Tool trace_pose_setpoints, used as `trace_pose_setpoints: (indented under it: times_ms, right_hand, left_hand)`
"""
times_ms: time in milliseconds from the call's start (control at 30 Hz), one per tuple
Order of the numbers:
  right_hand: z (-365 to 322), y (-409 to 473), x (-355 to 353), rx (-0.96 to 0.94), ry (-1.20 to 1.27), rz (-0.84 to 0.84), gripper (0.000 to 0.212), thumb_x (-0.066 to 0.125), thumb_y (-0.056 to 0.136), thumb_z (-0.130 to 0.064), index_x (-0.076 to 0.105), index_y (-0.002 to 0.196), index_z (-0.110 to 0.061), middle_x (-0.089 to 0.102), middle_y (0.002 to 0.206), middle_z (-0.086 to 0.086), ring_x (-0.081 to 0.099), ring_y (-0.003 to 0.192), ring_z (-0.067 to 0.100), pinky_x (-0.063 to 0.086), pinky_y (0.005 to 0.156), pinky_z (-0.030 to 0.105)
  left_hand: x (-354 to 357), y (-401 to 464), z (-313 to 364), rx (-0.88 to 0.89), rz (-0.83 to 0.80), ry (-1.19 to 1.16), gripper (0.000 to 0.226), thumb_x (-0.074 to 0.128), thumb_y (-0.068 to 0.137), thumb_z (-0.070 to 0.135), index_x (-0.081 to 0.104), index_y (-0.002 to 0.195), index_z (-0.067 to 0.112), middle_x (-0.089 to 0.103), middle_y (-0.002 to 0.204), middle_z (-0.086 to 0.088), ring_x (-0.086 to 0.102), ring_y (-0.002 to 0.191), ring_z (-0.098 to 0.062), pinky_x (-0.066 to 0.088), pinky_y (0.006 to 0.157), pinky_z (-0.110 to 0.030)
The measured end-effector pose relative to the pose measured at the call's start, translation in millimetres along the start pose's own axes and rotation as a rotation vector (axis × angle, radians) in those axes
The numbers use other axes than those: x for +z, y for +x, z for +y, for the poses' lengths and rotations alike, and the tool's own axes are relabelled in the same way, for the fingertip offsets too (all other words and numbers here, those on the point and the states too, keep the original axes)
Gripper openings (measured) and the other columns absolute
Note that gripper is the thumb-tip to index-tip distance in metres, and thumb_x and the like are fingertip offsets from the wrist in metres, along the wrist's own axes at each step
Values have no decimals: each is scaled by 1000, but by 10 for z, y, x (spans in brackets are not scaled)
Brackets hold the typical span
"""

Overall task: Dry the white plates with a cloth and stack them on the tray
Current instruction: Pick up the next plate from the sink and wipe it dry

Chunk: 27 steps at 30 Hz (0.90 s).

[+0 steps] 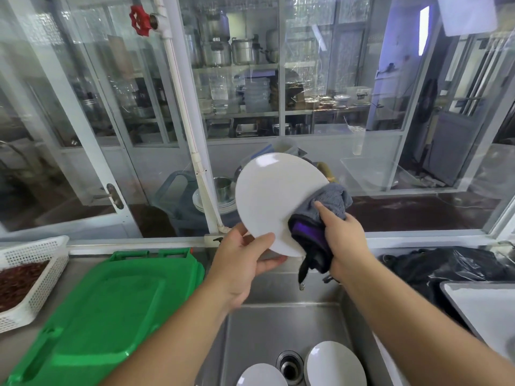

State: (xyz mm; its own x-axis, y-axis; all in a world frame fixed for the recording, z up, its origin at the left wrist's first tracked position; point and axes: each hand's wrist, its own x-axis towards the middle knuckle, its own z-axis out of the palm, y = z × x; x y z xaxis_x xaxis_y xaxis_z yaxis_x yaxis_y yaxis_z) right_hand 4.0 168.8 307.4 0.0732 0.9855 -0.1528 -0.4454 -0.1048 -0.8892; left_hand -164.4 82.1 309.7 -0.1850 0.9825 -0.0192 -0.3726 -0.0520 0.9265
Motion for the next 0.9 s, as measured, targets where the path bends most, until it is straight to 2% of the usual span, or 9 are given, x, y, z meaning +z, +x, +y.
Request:
trace_pose_setpoints:
  times_ms: [67,167,300,433,633,700,767,833,900]
  right_hand:
    - [-107,56,-56,-10,-44,-60,26,83,92,-25,72,110,-11,81,89,14,80,76,35,63,57,39]
    - [-190,132,-153,-89,-192,-124,29,84,90,-27,73,113,-12,82,94,10,80,78,31,63,58,35]
    - [-288,198,-202,-167,-327,-215,27,84,90,-28,75,113,-16,83,97,5,81,85,27,65,69,37]
    - [-309,206,-222,-178,-362,-242,24,84,90,-28,77,111,-18,83,97,4,81,85,26,63,65,31]
    - [-202,142,-237,-207,-336,-103,36,87,85,-36,72,115,-25,81,99,-4,80,85,17,63,64,28]
    - [-132,73,-210,-244,-381,13,51,85,85,-46,60,128,-31,74,104,-15,75,88,9,61,73,27]
    - [9,-19,-172,-317,-476,110,66,80,89,-49,44,142,-37,61,112,-25,66,95,4,51,86,28]
    - [200,-126,-120,-382,-602,125,69,75,93,-48,35,148,-35,51,122,-16,56,103,11,42,93,31]
    - [359,-222,-70,-404,-824,111,63,67,96,-55,33,147,-37,43,127,-3,54,102,23,40,89,36]
  left_hand:
    - [-109,79,190,3,-25,45,21,60,102,6,72,117,15,78,116,-9,76,102,-26,64,75,-44]
    - [-269,224,493,-11,-36,186,29,60,103,15,69,129,25,78,117,-8,76,101,-27,63,76,-44]
    - [-353,271,592,-95,-122,278,36,58,103,4,64,133,23,77,118,-11,76,103,-31,64,74,-45]
    - [-350,230,508,-137,-155,291,35,59,100,-4,64,128,16,78,114,-11,77,100,-31,65,68,-40]
    - [-271,140,348,-106,-72,274,32,58,98,-7,68,121,13,79,111,-11,78,95,-28,64,66,-38]
    - [-206,104,266,-76,-19,233,33,58,98,-7,69,118,16,80,110,-9,78,91,-26,63,67,-38]
    - [-108,82,174,-32,45,179,34,57,98,-8,70,115,19,80,109,-6,78,92,-26,64,69,-41]
    - [-14,71,100,21,116,138,36,56,98,-9,71,112,20,80,107,-2,78,94,-25,64,68,-41]
    - [37,73,53,65,185,122,39,56,98,-9,72,108,24,80,104,4,77,93,-22,64,66,-39]
